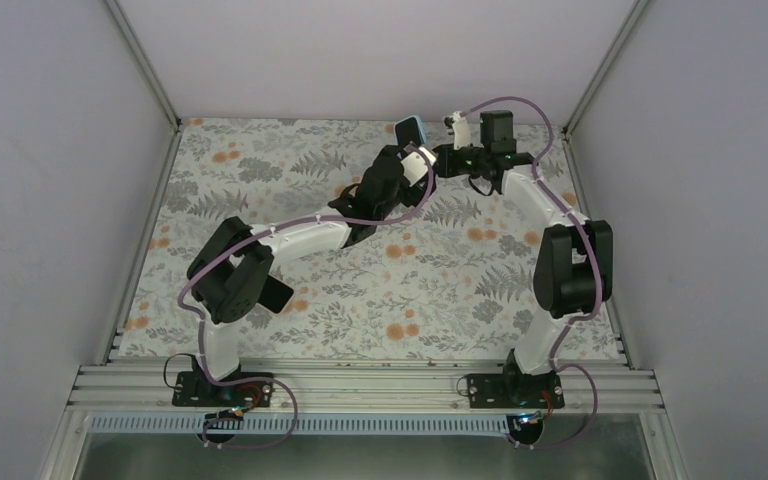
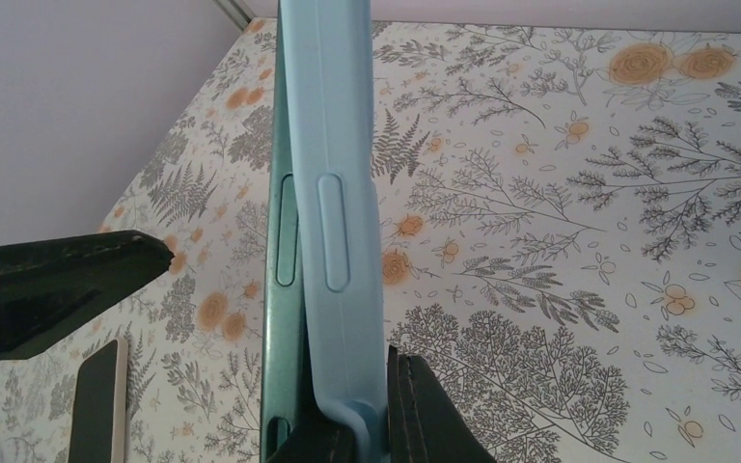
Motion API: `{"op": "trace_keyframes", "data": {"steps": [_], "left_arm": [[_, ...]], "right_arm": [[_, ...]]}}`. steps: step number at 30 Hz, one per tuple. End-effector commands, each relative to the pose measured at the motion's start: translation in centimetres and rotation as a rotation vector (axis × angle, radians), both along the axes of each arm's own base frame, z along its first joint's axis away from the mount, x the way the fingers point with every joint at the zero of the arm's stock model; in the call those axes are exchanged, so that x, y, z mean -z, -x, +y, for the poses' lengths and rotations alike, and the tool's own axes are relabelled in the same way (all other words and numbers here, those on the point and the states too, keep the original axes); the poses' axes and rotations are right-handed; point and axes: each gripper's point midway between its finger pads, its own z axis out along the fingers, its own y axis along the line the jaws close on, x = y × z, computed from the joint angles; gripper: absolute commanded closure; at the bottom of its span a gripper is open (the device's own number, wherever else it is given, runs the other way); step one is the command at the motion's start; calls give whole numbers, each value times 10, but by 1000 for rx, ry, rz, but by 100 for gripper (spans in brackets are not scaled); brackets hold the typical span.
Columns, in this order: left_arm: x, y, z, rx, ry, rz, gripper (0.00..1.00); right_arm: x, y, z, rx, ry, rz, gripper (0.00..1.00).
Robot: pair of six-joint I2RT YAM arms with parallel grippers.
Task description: Take the phone out of the phone case
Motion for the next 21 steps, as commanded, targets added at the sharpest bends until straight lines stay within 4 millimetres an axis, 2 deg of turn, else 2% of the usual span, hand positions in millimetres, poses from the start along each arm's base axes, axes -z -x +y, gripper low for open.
{"op": "trace_keyframes", "data": {"steps": [1, 13, 21], "left_arm": [[-1, -11, 7, -54, 17, -6, 7], [-3, -1, 1, -53, 16, 13, 7], [3, -5, 11, -112, 6, 10, 7]], "right_arm": [[-49, 17, 15, -63, -76, -93, 96], [-51, 14, 16, -44, -76, -100, 96], [-58, 13, 13, -24, -69, -121, 96]]}}
